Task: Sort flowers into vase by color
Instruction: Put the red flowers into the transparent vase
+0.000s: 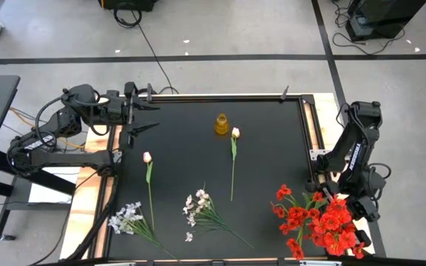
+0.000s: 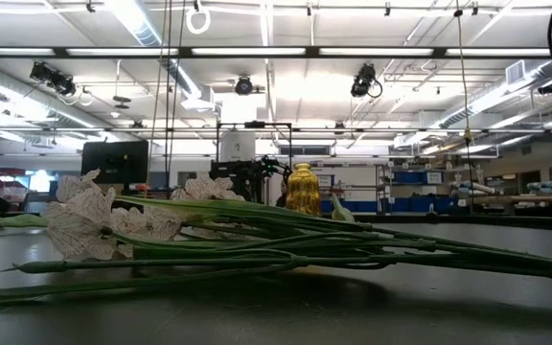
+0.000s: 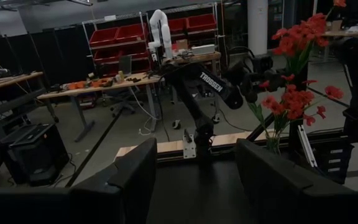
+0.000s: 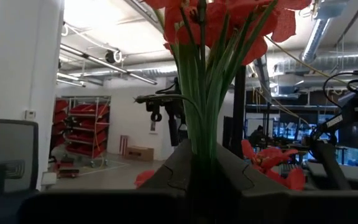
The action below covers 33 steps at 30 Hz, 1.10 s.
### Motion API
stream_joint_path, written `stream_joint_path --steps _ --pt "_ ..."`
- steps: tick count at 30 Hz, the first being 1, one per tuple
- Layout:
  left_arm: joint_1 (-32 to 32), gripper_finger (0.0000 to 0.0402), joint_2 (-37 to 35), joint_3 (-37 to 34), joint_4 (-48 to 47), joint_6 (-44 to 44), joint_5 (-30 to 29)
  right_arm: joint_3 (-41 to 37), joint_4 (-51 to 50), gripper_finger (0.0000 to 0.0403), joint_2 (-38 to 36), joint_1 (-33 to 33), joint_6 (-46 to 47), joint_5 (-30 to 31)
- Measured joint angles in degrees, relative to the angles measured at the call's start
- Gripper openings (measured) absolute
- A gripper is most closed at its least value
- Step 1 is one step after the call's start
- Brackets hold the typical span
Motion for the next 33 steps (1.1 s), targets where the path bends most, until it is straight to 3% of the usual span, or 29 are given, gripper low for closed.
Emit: stream_joint_path --steps 9,16,25,29,33 --pt "0.01 0.0224 0.0 0.0 0.0 0.0 0.0 0.0 3.32 0.0066 2.08 -0.88 -1.42 0.26" --pt "0.01 0.0224 0.01 0.0 0.0 0.0 0.0 0.0 4.39 0.0086 2.04 0.01 -5.64 7.12" --pt "0.02 0.0224 0.0 0.0 0.0 0.0 0.0 0.0 6.64 0.0115 1.84 0.09 -6.54 5.86" --pt "0.02 0.0224 -0.01 0.0 0.0 -0.02 0.0 0.0 6.64 0.0109 1.84 -0.28 -4.52 5.12" --pt "0.01 0.0224 0.0 0.0 0.01 0.0 0.0 0.0 6.62 0.0077 1.82 -0.31 -4.24 4.68"
